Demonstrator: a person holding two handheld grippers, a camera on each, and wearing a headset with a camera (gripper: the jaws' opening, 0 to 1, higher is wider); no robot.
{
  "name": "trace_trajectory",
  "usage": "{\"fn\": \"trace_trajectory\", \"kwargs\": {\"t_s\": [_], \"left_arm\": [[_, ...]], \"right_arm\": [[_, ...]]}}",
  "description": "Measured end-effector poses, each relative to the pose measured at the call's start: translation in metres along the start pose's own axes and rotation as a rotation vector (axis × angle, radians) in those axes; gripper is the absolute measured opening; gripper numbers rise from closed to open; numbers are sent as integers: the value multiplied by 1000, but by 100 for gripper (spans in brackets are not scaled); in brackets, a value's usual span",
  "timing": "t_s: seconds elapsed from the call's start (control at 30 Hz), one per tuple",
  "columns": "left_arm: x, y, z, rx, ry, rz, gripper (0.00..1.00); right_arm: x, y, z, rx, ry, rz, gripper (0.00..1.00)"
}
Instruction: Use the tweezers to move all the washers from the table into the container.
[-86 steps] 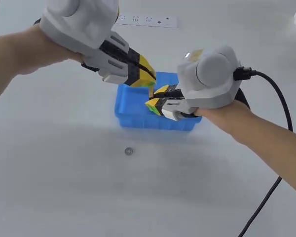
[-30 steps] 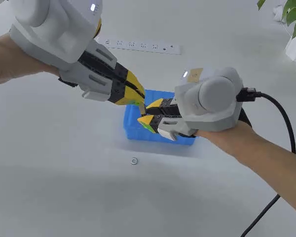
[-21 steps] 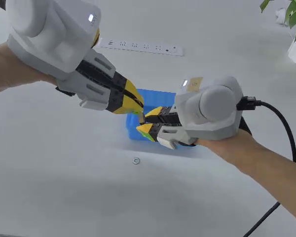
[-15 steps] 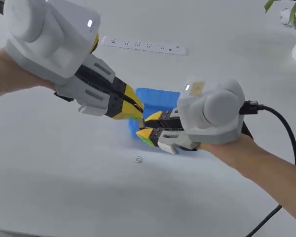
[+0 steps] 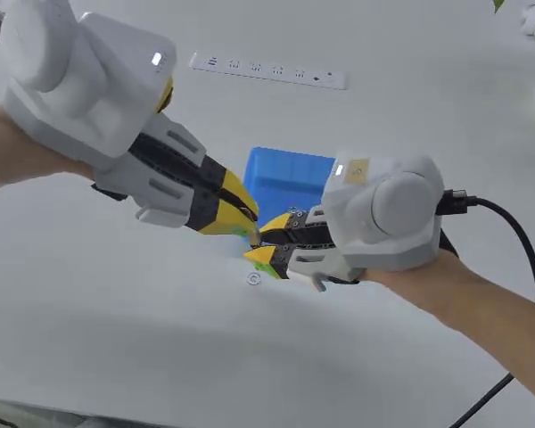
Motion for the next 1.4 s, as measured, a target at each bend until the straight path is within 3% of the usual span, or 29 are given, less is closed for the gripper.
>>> {"fn": "trace_trajectory", "kwargs": {"t_s": [0.6, 1.4], "left_arm": [[16, 9, 6, 40, -44, -13, 8], [23, 19, 7, 56, -52, -41, 7]], "right_arm": [[15, 11, -6, -52, 21, -20, 14], [27, 20, -3, -67, 55, -19, 14]]}}
Point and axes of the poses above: the centre of the closed fingertips' face, and the gripper's own axes: y roughly forward along the fingers, z roughly to its right, x roughly out of its underside, the point moved 7 cm from there along -y, roughly backward along the fingers, and after that the axes turned 11 degrees about -x, right-handed, at the moved point
